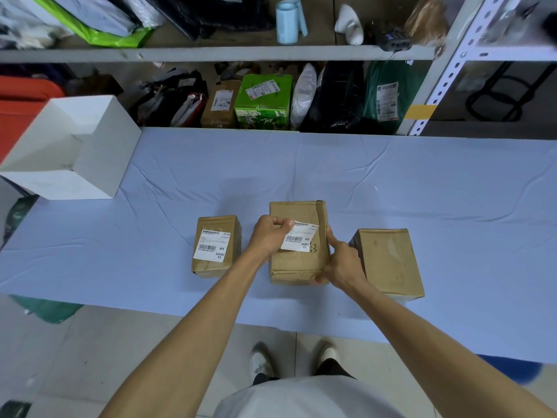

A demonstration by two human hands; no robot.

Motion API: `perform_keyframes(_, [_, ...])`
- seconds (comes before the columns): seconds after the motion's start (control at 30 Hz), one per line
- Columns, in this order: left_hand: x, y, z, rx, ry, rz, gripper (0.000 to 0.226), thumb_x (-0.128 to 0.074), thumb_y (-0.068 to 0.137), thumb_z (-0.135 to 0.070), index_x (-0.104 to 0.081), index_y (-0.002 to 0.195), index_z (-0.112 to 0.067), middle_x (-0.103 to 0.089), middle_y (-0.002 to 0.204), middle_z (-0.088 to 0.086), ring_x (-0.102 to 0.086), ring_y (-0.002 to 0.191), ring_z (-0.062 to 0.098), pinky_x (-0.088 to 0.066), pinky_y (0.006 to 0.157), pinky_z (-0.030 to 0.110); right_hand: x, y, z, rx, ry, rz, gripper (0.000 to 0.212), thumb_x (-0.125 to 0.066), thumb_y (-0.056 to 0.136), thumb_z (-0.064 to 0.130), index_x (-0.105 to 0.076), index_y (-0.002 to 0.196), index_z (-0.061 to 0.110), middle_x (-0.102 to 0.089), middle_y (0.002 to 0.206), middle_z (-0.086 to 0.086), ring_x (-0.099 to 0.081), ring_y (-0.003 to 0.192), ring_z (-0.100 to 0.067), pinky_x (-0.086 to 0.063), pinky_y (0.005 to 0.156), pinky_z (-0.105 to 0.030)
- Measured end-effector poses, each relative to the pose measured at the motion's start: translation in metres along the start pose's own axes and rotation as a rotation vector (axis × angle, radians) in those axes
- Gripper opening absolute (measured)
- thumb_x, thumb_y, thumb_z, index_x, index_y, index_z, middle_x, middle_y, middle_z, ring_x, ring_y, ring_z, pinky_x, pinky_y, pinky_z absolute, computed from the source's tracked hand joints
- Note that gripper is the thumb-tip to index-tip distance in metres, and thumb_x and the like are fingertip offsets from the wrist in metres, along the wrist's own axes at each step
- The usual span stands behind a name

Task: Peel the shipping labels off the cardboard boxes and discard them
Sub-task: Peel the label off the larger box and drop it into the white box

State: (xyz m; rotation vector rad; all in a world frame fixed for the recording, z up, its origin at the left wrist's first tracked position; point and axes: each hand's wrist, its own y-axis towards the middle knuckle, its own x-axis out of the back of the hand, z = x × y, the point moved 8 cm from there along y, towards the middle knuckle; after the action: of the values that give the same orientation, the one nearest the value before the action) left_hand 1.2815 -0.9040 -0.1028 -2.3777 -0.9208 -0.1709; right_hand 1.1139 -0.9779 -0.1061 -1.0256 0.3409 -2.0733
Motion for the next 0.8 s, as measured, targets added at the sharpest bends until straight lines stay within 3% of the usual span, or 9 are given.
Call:
perform_keyframes(0.13, [0.0001, 0.0005, 0.0009, 0.004, -0.001, 0.007, 0.02, -0.063, 0.092, -0.024, -0.067, 0.101, -0.007, -0.073, 0.1, 0.01, -0.07, 0.092, 0.02, -0.054, 0.086, 0.032, -0.0006, 0.0004, -0.0014, -0.008, 0.013, -0.002, 0.13, -0.089, 0.052, 0.002, -0.011, 0.152, 0.027, -0.06, 0.099, 0.002, -0.062, 0.088, -0.022, -0.057, 0.081, -0.037])
perform_keyframes(0.43, [0.0016, -0.0029, -0.003, 0.003, -0.008, 0.009, 0.016, -0.062, 0.093, -0.024, -0.066, 0.099, -0.009, -0.072, 0.097, 0.008, -0.068, 0.084, 0.016, -0.053, 0.077, 0.025, -0.0024, 0.0027, -0.0039, -0.014, 0.039, -0.011, 0.131, -0.089, 0.051, 0.002, -0.01, 0.152, 0.029, -0.061, 0.118, -0.002, -0.062, 0.1, -0.027, -0.056, 0.085, -0.044])
perform_keyframes(0.53, [0.0013, -0.0038, -0.0034, 0.008, -0.007, 0.012, 0.019, -0.061, 0.093, -0.025, -0.065, 0.102, -0.008, -0.072, 0.095, 0.007, -0.067, 0.08, 0.013, -0.05, 0.068, 0.019, -0.0046, 0.0039, -0.0057, -0.017, 0.021, 0.001, 0.133, -0.09, 0.051, 0.003, -0.006, 0.152, 0.03, -0.064, 0.11, -0.003, -0.064, 0.095, -0.027, -0.057, 0.082, -0.043])
perform_keyframes(0.67, [0.0013, -0.0048, -0.0038, 0.005, -0.003, 0.018, 0.02, -0.061, 0.093, -0.025, -0.065, 0.102, -0.008, -0.073, 0.099, 0.01, -0.066, 0.082, 0.013, -0.048, 0.069, 0.019, -0.0043, 0.0054, -0.0069, -0.014, 0.015, -0.005, 0.13, -0.089, 0.054, 0.005, -0.006, 0.152, 0.029, -0.064, 0.108, -0.003, -0.064, 0.093, -0.027, -0.058, 0.08, -0.04])
perform_keyframes(0.8, [0.0016, -0.0075, -0.0066, 0.0, 0.002, 0.013, 0.022, -0.06, 0.094, -0.024, -0.066, 0.105, -0.006, -0.07, 0.096, 0.005, -0.062, 0.078, 0.007, -0.044, 0.06, 0.009, -0.0038, 0.0051, -0.0064, 0.001, 0.013, -0.003, 0.126, -0.086, 0.057, 0.003, -0.008, 0.152, 0.029, -0.064, 0.096, -0.004, -0.058, 0.078, -0.022, -0.054, 0.068, -0.032])
